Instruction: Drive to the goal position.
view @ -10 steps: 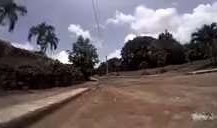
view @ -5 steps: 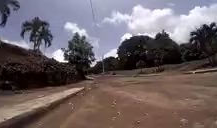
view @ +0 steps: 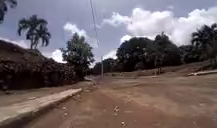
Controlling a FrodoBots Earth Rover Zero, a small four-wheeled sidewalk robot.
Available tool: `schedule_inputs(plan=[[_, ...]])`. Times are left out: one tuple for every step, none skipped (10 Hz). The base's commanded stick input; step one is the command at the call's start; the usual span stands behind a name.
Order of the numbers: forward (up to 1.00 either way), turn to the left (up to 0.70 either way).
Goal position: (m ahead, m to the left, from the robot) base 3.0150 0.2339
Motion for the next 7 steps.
schedule_inputs(plan=[[0.7, -0.14], [0.7, -0.01], [0.7, 0.0], [0.7, 0.0], [0.7, 0.0], [0.7, 0.0], [0.7, 0.0]])
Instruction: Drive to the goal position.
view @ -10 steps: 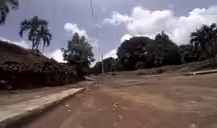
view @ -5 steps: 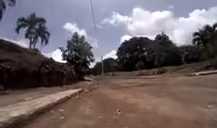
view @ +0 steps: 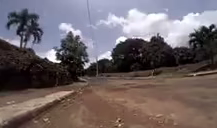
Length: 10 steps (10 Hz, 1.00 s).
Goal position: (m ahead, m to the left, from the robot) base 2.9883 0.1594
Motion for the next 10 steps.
schedule_inputs(plan=[[0.7, 0.0], [0.7, 0.0], [0.7, 0.0], [0.7, 0.0], [0.7, 0.0], [0.7, 0.0], [0.7, 0.0], [0.7, 0.0], [0.7, 0.0], [0.7, 0.0]])
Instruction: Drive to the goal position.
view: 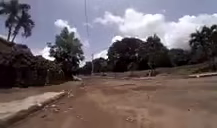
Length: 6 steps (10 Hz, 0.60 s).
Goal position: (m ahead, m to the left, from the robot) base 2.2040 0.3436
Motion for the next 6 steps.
schedule_inputs(plan=[[0.7, 0.0], [0.7, 0.0], [0.7, 0.0], [0.7, 0.0], [0.7, 0.0], [0.7, 0.0]])
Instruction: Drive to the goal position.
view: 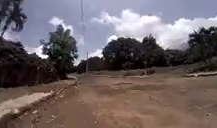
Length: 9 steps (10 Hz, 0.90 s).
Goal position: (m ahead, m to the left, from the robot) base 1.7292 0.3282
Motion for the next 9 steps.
schedule_inputs(plan=[[0.7, 0.0], [0.7, 0.0], [0.7, 0.0], [0.7, 0.0], [0.7, 0.0], [0.7, 0.0], [0.7, 0.0], [0.7, 0.0], [0.7, 0.0]])
